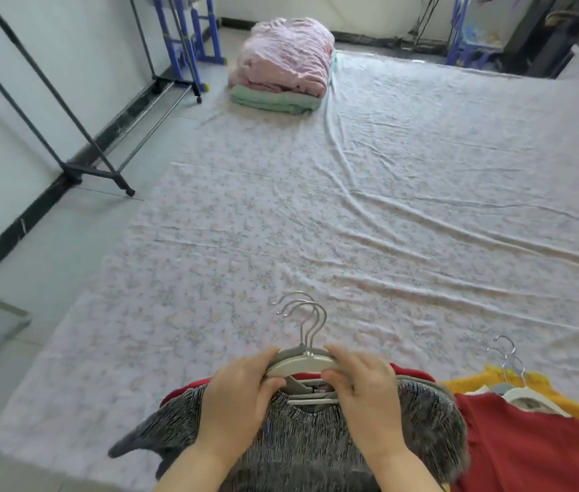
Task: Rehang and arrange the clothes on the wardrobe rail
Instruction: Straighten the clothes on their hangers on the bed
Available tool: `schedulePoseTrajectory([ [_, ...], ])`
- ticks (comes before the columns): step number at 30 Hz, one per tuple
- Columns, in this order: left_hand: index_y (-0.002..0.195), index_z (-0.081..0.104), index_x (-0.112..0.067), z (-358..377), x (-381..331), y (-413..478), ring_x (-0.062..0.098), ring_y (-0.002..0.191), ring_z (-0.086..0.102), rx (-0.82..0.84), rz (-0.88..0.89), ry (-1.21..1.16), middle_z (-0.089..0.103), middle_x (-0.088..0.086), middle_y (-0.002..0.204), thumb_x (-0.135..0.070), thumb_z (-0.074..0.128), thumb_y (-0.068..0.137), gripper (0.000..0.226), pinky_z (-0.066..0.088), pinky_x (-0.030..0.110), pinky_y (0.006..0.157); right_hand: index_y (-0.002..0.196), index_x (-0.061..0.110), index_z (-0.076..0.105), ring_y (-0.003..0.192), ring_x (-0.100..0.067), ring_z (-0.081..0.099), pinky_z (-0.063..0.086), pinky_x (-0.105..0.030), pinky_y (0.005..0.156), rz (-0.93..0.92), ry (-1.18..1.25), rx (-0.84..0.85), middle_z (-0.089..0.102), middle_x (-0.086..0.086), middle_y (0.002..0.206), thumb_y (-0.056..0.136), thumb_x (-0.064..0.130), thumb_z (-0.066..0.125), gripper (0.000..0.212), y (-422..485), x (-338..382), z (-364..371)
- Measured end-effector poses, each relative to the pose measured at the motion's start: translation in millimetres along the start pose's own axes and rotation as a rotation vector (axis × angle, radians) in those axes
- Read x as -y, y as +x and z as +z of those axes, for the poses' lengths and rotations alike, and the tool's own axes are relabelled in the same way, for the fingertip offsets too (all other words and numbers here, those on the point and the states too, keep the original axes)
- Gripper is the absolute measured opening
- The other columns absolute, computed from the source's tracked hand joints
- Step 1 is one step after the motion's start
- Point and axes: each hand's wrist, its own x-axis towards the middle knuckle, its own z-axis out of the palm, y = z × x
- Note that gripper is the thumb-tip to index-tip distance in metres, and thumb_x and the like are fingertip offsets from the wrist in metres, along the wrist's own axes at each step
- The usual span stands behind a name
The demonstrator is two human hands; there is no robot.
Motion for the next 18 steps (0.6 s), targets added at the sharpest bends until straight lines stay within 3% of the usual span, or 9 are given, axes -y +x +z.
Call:
schedulePoseTrajectory([
  [4,0.119,0.055,-0.038,-71.1,4.2,-42.2,0.012,0.085,0.062,-0.074,-0.026,0.037,0.067,-0.015,0.093,-0.056,0.036,0.079,0.047,0.047,0.028,0.069,0.103,0.038,0.058,0.074,-0.006,0.055,0.038,-0.031,0.071,-0.106,0.020,-0.009,0.066,0.017,0.081,0.071,0.035,0.063,0.032,-22.4,72.5,-9.3],
  [9,0.112,0.055,-0.030,-147.7,26.4,-84.0,0.011,0.071,0.064,-0.172,0.028,0.106,0.067,-0.010,0.081,-0.048,0.042,0.082,0.037,0.045,0.022,0.059,0.102,0.028,0.070,0.081,-0.018,0.062,0.036,-0.035,0.077,-0.138,0.056,-0.013,0.071,0.008,0.087,0.074,0.024,0.074,0.028,-53.0,148.1,6.5],
  [18,0.116,0.046,-0.029,-250.0,138.2,-158.6,0.017,0.073,0.065,-0.195,0.138,0.082,0.068,-0.002,0.092,-0.047,0.041,0.084,0.037,0.055,0.034,0.060,0.106,0.027,0.070,0.081,-0.020,0.063,0.048,-0.047,0.078,-0.113,0.079,-0.036,0.069,0.007,0.089,0.077,0.018,0.074,0.031,-128.2,274.9,90.0],
])
